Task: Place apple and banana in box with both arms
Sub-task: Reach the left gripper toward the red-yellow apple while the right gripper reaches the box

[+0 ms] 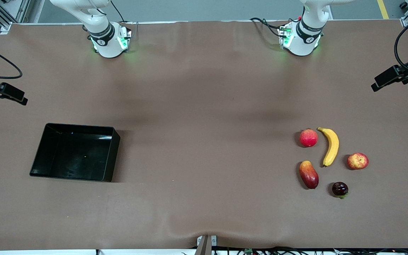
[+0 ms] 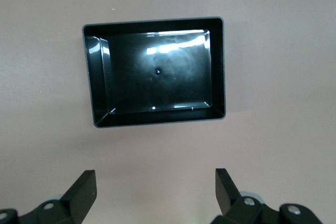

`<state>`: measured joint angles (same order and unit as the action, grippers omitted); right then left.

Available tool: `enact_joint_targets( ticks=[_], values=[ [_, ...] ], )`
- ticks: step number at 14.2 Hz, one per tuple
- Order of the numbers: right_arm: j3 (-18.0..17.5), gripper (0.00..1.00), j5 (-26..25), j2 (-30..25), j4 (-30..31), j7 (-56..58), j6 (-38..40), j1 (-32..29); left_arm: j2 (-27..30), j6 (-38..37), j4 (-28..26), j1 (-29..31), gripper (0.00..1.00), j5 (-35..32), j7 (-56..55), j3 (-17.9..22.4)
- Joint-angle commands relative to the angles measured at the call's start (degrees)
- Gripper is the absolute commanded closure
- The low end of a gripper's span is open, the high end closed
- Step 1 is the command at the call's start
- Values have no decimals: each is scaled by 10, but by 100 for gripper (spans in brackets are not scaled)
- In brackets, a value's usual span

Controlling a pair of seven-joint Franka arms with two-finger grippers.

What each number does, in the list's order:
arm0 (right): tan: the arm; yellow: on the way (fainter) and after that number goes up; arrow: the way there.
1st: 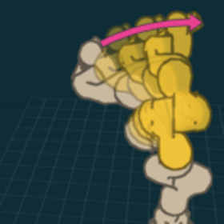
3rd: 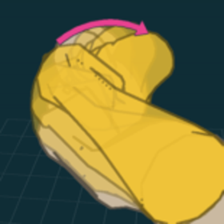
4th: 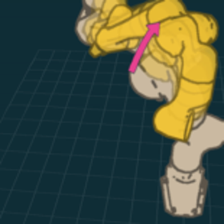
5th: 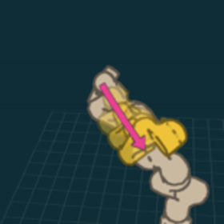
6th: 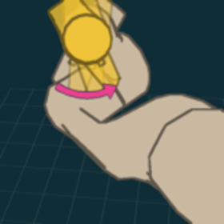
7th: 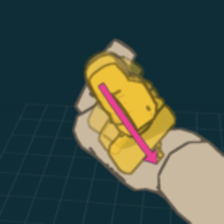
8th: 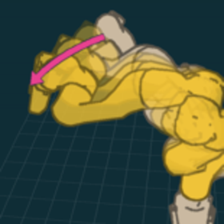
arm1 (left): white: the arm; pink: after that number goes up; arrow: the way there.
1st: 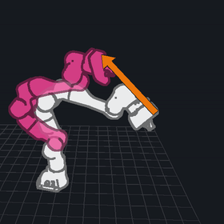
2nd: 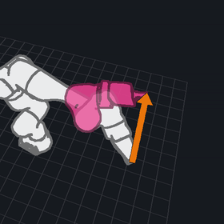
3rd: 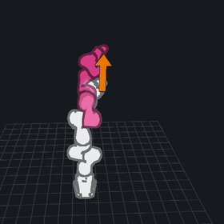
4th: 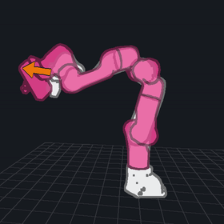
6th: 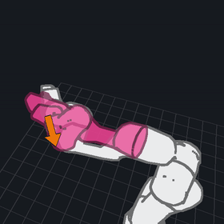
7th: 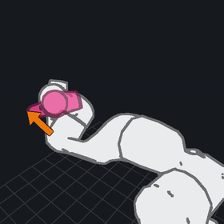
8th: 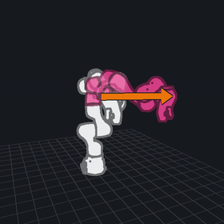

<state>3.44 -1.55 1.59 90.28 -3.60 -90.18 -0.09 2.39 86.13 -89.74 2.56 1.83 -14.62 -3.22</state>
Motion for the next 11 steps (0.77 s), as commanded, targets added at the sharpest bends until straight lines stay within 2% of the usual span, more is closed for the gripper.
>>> enact_joint_targets(
  ticks=[1,4,7,11],
  values=[
    [0,0,-6,8,1,-4,-12,5,-14,-10,15,3,0,4,1,-2],
    [0,0,19,6,-3,-4,-7,4,-20,-6,17,0,0,2,0,-2],
    [0,0,37,3,-6,3,21,4,-55,10,11,8,0,2,2,1],
    [-1,0,35,3,-8,7,50,8,-109,104,-29,25,0,-24,24,1]
  ],
)
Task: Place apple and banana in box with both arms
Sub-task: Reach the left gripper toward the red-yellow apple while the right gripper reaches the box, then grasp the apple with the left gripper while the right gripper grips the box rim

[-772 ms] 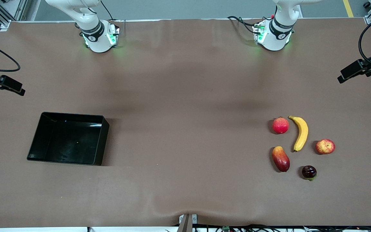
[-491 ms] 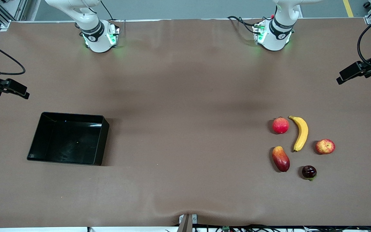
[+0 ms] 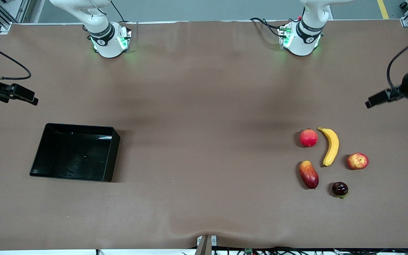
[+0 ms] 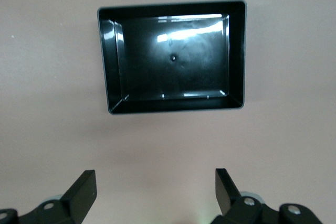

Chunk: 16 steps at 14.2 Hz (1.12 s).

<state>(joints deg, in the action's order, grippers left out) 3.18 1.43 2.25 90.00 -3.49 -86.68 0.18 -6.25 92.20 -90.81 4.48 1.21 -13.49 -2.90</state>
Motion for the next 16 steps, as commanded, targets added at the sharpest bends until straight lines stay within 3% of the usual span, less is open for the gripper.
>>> enact_joint_targets(
  ticks=[1,5,10,16],
  values=[
    [2,0,2,-3,-9,12,14,5,-32,87,-42,10,0,-21,21,-3],
    [3,0,-18,3,-10,40,7,-3,-98,259,-109,46,0,-21,98,-3],
    [3,0,-38,23,-9,51,-14,-2,-205,400,-105,100,0,-21,251,-3],
    [7,0,-42,115,-8,77,-121,-48,-279,466,-94,103,0,-14,269,-4]
  ],
)
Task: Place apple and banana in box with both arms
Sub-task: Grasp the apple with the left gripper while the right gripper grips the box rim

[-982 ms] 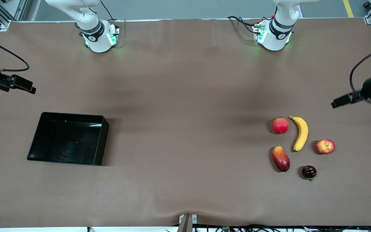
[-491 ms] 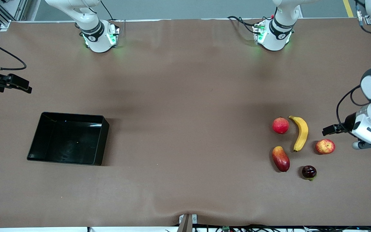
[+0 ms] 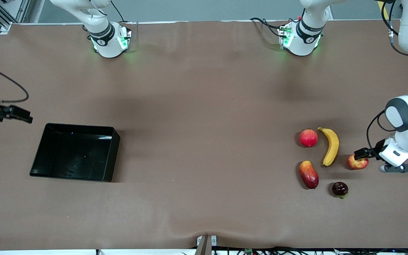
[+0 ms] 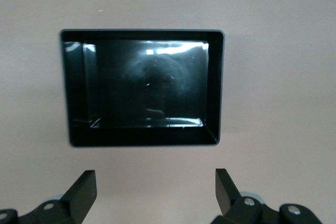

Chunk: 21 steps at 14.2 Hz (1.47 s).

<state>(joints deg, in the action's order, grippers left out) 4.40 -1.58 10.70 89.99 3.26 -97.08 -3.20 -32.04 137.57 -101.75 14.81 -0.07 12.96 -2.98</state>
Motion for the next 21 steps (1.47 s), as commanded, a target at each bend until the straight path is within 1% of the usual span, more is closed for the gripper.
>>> enact_joint_targets(
  ticks=[1,7,10,12,15,16,21],
  values=[
    [-5,0,-13,49,-7,10,-35,-25,-28,16,17,-2,0,-1,5,-4],
    [-6,0,-8,119,-5,10,-99,-32,-50,16,18,-3,0,-8,6,-2],
    [-7,0,-1,166,-5,27,-155,-44,-51,16,20,0,0,-9,7,-1],
    [-8,0,26,200,-6,53,-202,-51,-47,13,33,1,0,-9,19,-1],
    [-7,0,83,251,-7,136,-254,-80,-46,8,38,1,0,-8,20,0],
    [-7,0,92,254,-6,157,-254,-92,-48,8,38,2,0,-8,20,0],
    [-7,0,91,256,-6,176,-253,-118,-58,9,35,1,0,-8,21,0]
  ],
)
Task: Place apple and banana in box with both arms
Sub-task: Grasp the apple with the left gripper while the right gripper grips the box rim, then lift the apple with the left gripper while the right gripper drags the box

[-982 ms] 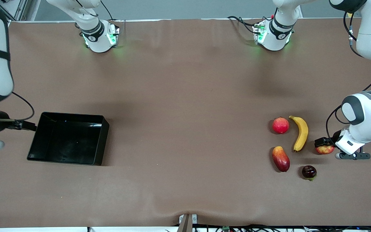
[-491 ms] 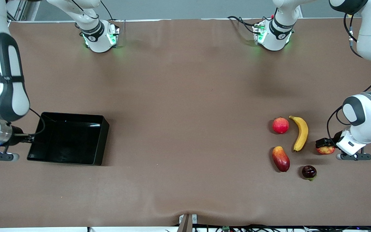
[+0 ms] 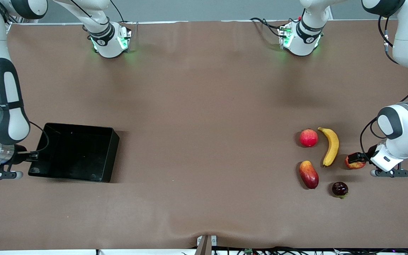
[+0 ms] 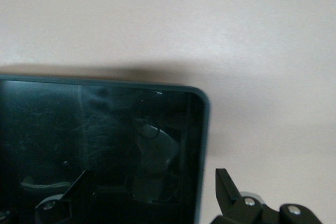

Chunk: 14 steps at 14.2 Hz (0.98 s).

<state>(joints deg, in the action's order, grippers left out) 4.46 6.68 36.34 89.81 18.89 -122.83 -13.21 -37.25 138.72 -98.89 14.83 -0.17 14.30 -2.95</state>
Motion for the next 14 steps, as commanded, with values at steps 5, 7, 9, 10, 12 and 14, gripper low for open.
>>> enact_joint_targets(
  ticks=[5,7,9,10,12,14],
  values=[
    [-8,0,9,7,-4,21,7,-18,-6,-5,2,-1,53,-8,10,-1],
    [-7,0,9,14,2,22,9,-20,0,-23,5,-2,100,-8,25,-1],
    [-7,0,9,20,6,25,9,-20,17,-46,6,-2,100,-7,42,-3],
    [-7,9,8,21,6,25,10,-20,30,-62,7,-2,100,-7,41,-4],
    [-7,99,7,23,6,20,24,-19,59,-95,10,-5,100,-6,35,-7],
    [-7,100,7,22,5,24,26,-18,83,-121,12,-8,100,0,26,-7]
  ],
)
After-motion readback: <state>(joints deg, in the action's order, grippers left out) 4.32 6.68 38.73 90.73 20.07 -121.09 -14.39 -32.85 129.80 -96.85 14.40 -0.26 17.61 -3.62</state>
